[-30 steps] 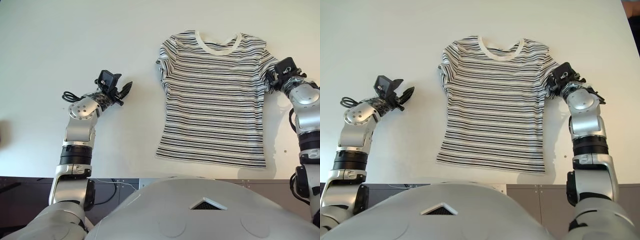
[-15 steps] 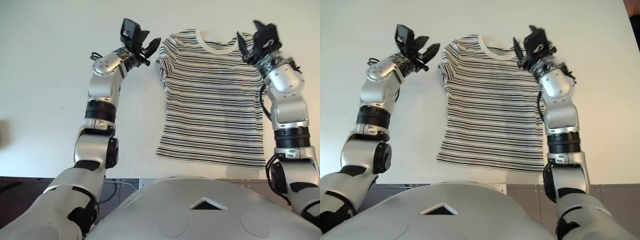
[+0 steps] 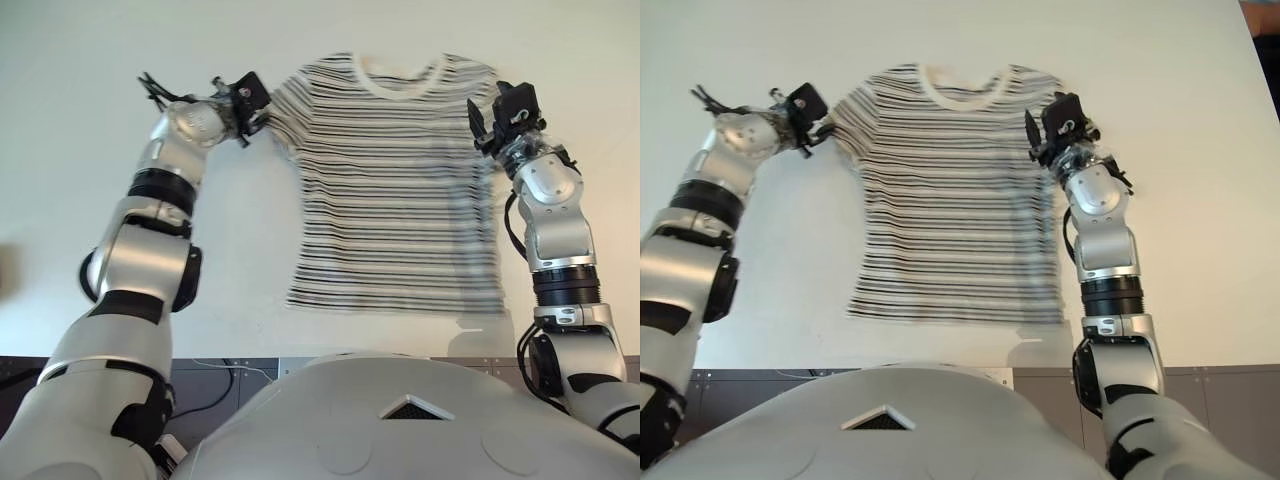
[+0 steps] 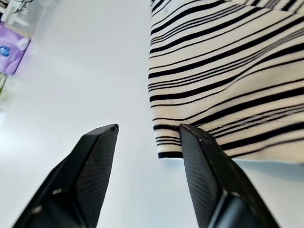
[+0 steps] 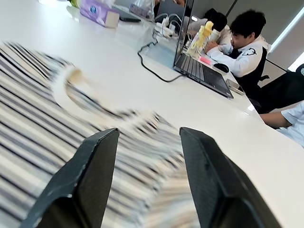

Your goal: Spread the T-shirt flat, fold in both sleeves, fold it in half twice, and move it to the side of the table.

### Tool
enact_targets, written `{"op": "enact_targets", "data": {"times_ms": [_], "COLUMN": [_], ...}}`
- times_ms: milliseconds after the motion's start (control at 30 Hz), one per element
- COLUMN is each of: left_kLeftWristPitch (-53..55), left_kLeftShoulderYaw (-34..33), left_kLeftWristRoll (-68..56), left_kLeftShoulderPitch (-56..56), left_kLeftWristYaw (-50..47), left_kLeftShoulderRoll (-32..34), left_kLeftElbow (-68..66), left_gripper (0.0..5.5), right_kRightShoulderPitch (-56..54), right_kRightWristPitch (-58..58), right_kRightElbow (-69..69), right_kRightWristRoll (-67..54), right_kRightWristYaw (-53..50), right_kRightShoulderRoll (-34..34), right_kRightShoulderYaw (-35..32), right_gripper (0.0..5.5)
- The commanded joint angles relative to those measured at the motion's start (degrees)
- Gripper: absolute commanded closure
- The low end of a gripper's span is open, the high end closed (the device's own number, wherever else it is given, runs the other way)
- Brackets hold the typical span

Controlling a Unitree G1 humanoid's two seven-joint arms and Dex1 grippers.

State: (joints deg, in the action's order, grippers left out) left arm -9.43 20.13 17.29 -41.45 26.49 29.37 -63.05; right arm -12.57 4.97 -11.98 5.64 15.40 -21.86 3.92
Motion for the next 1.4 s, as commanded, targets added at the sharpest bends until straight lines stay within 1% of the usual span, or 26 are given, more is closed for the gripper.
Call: {"op": "enact_targets", "data": {"times_ms": [33,100,200,267,367,433,467,533,600,667,733,800,900,1000,1067,1133,1167,1233,1300,1333,1400], "left_kLeftWristPitch": [-0.6,-1.7,-1.6,-0.1,4.7,8.2,11.0,17.8,23.5,25.5,26.1,27.4,27.6,30.7,34.6,39.0,40.7,42.4,42.0,41.7,39.4], "left_kLeftShoulderYaw": [1.8,-0.4,-6.5,-9.4,-13.4,-14.2,-14.6,-13.9,-12.2,-10.6,-8.3,-7.3,-7.5,-9.5,-12.3,-14.8,-15.6,-17.6,-19.6,-20.0,-16.7], "left_kLeftWristRoll": [3.6,1.3,-4.0,-5.2,-5.8,-4.6,-6.5,-15.9,-26.3,-28.9,-25.9,-23.8,-23.3,-28.5,-33.9,-39.3,-41.4,-42.4,-42.4,-42.2,-38.0], "left_kLeftShoulderPitch": [5.3,5.1,4.8,7.1,12.8,17.9,20.9,28.5,39.8,49.1,56.2,60.3,64.9,70.8,74.0,74.3,73.7,70.1,66.5,64.2,59.3], "left_kLeftWristYaw": [-0.7,-1.4,-3.0,-3.5,-2.2,-0.6,1.5,9.3,16.2,18.9,19.5,18.7,18.8,18.8,17.4,15.7,15.1,13.9,14.2,14.5,15.2], "left_kLeftShoulderRoll": [1.9,0.8,0.4,3.3,7.7,10.8,10.7,8.8,9.0,11.2,13.8,14.5,15.7,15.5,14.0,12.2,11.5,11.0,11.8,12.1,12.6], "left_kLeftElbow": [1.0,3.3,9.0,16.7,30.6,39.4,44.7,59.1,75.3,84.0,85.5,82.4,82.7,91.3,99.3,103.6,104.5,103.1,100.9,99.6,95.5], "left_gripper": [3.14,3.14,3.14,3.14,3.14,3.14,3.14,3.14,3.14,3.14,3.14,3.14,3.14,3.14,3.14,3.14,3.14,3.14,3.14,3.14,3.14], "right_kRightShoulderPitch": [0.5,0.3,2.0,4.0,6.4,8.9,10.5,14.8,20.1,23.7,25.3,27.0,30.1,34.9,34.1,30.4,27.7,23.1,20.7,18.9,14.2], "right_kRightWristPitch": [3.4,3.8,3.9,5.8,8.6,10.0,10.3,11.3,11.2,10.5,10.3,10.3,10.7,11.9,14.9,17.6,19.0,21.5,21.6,19.8,14.7], "right_kRightElbow": [-2.9,-1.0,7.5,13.9,18.2,20.6,21.6,24.7,27.5,29.0,30.2,31.7,34.2,40.0,44.2,46.7,47.1,48.1,47.1,43.3,31.2], "right_kRightWristRoll": [4.3,3.7,-0.3,-2.6,-3.1,-3.9,-4.3,-5.3,-5.1,-3.9,-2.8,-2.0,-2.0,-5.7,-10.8,-14.7,-15.7,-17.4,-16.3,-12.5,-4.7], "right_kRightWristYaw": [-1.1,-0.2,3.0,6.3,10.5,13.2,15.0,19.7,24.5,26.9,27.9,27.8,28.5,30.7,31.4,31.2,30.3,28.9,27.9,26.0,20.4], "right_kRightShoulderRoll": [-0.9,0.4,1.8,1.0,-1.7,-3.1,-4.1,-6.6,-11.1,-14.5,-16.1,-17.1,-19.1,-22.3,-22.6,-21.4,-20.3,-17.6,-16.3,-15.7,-13.5], "right_kRightShoulderYaw": [2.1,2.6,2.3,2.1,2.9,3.3,4.0,6.4,8.0,8.8,9.9,10.8,11.0,7.2,1.9,-0.9,-1.1,0.6,3.3,5.4,9.1], "right_gripper": [3.15,3.15,3.15,3.15,3.15,3.15,3.15,3.15,3.15,3.15,3.15,3.15,3.15,3.15,3.15,3.15,3.15,3.15,3.15,3.15,3.15]}}
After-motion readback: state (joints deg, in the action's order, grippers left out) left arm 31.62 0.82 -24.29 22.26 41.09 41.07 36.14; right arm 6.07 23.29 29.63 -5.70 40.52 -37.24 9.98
